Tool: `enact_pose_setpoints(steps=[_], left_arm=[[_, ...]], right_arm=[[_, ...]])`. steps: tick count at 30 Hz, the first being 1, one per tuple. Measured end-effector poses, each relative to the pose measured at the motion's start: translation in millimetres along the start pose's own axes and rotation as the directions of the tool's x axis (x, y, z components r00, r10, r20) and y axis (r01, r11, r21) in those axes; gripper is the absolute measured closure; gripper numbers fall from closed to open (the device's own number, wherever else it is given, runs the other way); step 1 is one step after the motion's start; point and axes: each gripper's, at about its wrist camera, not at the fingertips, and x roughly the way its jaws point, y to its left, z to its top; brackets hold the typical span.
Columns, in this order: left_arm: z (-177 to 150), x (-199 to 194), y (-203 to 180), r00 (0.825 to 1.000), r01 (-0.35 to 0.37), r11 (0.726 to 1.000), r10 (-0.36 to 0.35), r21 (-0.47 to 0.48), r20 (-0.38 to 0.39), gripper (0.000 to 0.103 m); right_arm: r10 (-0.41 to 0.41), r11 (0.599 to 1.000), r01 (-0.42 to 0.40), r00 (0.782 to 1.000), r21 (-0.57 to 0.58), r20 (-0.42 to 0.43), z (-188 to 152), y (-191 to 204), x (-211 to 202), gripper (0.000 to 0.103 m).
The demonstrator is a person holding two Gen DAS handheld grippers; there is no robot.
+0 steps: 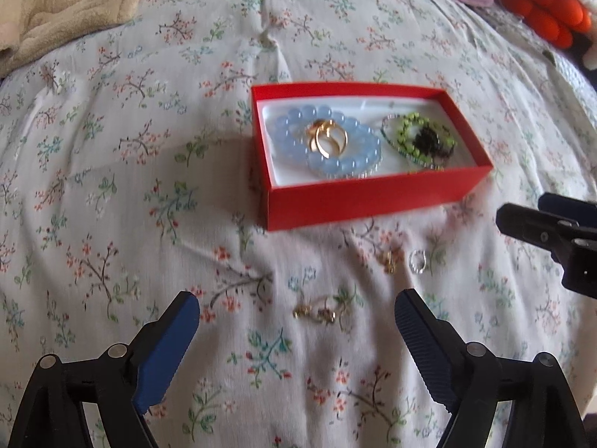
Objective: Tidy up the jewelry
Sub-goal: 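Open both tools to release the bracelets and withdraw from the box, then grasp the dangling gold earring with the left tool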
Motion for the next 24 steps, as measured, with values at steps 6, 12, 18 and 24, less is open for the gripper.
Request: enact_pose_setpoints(steps=[6,12,18,24], left_arm=[[-10,5,1,0.999,-0.004,1.000,0.004,0.007,-0.036,0.011],[-19,14,7,0.997,-0.018,1.000,0.019,0.013,-0.073,0.010],[-30,26,16,0.994,-0.025,1.000,0.027,0.019,-0.107,0.010],[-42,35,24,0.992,-0.004,0.999,0.010,0.050,-0.129,0.010]], right_arm=[[-0.055,0.998,0.052,0.996,-0.035,-0.067,-19,-2,8,0.033],[-0.083,0.994,0.074,0.989,-0.078,-0.120,-34,-2,17,0.025],[-0.112,0.989,0.092,0.978,-0.114,-0.177,-46,-6,33,0.024],[-0.148,0.979,0.113,0.965,-0.167,-0.215,-58,-10,47,0.023]])
